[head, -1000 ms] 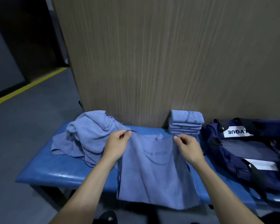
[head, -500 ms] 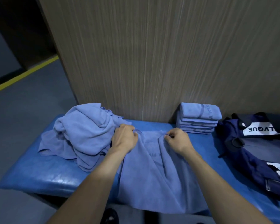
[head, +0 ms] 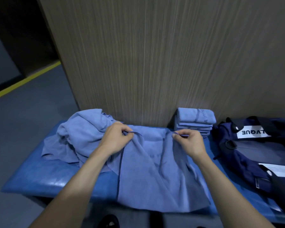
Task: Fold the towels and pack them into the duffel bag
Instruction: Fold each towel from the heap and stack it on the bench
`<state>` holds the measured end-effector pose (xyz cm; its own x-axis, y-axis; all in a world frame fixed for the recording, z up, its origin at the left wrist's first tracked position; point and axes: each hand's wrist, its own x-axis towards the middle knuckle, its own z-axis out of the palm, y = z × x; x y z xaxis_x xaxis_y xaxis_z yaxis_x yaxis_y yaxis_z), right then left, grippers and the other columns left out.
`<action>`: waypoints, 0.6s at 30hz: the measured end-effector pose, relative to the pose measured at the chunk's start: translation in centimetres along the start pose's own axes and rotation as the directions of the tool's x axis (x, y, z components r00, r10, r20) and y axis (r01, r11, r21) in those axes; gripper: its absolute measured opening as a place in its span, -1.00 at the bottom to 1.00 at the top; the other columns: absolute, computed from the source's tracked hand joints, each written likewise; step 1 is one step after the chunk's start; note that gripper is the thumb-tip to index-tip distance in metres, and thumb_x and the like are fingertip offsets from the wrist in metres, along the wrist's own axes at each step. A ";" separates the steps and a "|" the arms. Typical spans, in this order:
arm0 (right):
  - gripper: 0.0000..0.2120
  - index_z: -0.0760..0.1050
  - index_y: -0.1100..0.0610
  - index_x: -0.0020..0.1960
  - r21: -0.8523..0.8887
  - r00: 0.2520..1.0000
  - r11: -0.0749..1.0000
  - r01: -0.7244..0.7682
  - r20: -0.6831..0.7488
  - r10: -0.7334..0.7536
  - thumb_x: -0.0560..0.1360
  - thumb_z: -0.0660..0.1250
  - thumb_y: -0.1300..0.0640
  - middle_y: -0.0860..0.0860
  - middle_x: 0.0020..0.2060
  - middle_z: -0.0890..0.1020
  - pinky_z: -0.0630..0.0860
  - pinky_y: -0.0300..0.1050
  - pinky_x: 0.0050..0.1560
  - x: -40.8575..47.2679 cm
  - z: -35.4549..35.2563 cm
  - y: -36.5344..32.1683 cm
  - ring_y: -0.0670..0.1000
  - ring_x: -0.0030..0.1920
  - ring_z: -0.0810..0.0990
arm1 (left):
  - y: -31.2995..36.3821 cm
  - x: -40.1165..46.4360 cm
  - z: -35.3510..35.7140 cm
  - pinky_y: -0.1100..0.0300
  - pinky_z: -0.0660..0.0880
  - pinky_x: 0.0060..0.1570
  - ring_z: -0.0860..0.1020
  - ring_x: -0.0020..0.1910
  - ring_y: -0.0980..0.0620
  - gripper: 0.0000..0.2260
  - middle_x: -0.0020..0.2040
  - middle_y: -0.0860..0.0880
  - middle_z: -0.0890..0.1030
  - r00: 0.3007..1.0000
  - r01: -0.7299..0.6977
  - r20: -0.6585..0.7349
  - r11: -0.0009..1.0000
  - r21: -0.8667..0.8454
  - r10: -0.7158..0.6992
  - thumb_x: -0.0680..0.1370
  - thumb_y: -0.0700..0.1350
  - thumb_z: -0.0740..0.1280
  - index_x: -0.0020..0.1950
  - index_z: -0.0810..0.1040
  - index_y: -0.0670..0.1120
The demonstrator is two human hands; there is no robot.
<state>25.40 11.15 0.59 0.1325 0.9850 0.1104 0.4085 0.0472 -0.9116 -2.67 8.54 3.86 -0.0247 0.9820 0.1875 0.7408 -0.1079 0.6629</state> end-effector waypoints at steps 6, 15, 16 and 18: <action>-0.91 0.68 0.13 -0.17 0.373 0.999 0.928 -0.003 -0.044 0.021 0.43 0.54 0.29 -0.07 -0.28 0.70 0.53 -0.27 -0.16 -3.1 -6.1 -4.2 -0.09 -0.21 0.60 | 1.3 -4.3 -6.1 0.32 0.50 -0.11 0.59 -0.23 0.21 -0.86 -0.24 0.17 0.70 0.996 -0.005 -0.088 0.943 -0.334 -0.026 0.46 -0.16 0.53 -0.20 0.71 0.10; -0.43 0.72 0.10 -0.19 0.524 0.996 0.849 0.072 0.004 -0.087 -0.07 0.73 -0.20 0.04 -0.22 0.69 0.49 -0.12 -0.03 -7.4 -12.6 -8.7 -0.01 -0.12 0.60 | 5.2 -9.3 -11.3 0.36 0.56 -0.17 0.62 -0.21 0.18 -0.85 -0.20 0.01 0.71 0.994 -0.009 -0.090 0.761 -0.649 -0.065 0.47 -0.41 0.47 -0.13 0.71 -0.17; -0.49 0.72 0.10 -0.20 0.533 0.995 0.842 0.081 0.000 -0.095 -0.02 0.73 -0.15 0.03 -0.24 0.68 0.48 -0.13 -0.06 -7.9 -12.8 -9.1 -0.01 -0.14 0.58 | 5.6 -9.7 -11.7 0.33 0.57 -0.13 0.62 -0.19 0.15 -0.84 -0.17 -0.03 0.72 0.994 -0.033 -0.099 0.764 -0.644 -0.040 0.46 -0.41 0.48 -0.15 0.72 -0.16; -0.70 0.69 0.13 -0.21 0.578 0.995 0.813 0.075 0.014 -0.101 0.14 0.67 0.04 0.03 -0.27 0.67 0.47 -0.16 -0.10 -8.6 -13.3 -9.9 -0.03 -0.18 0.58 | 6.1 -10.2 -12.2 0.30 0.58 -0.08 0.63 -0.17 0.11 -0.84 -0.16 -0.08 0.72 0.994 -0.061 -0.112 0.772 -0.632 -0.014 0.44 -0.39 0.50 -0.19 0.73 -0.13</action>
<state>32.18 -0.03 13.95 0.0780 0.9773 0.1968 -0.1801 0.2079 -0.9614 -6.11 -4.01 14.79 -0.1101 0.9597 0.2587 0.1493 -0.2414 0.9589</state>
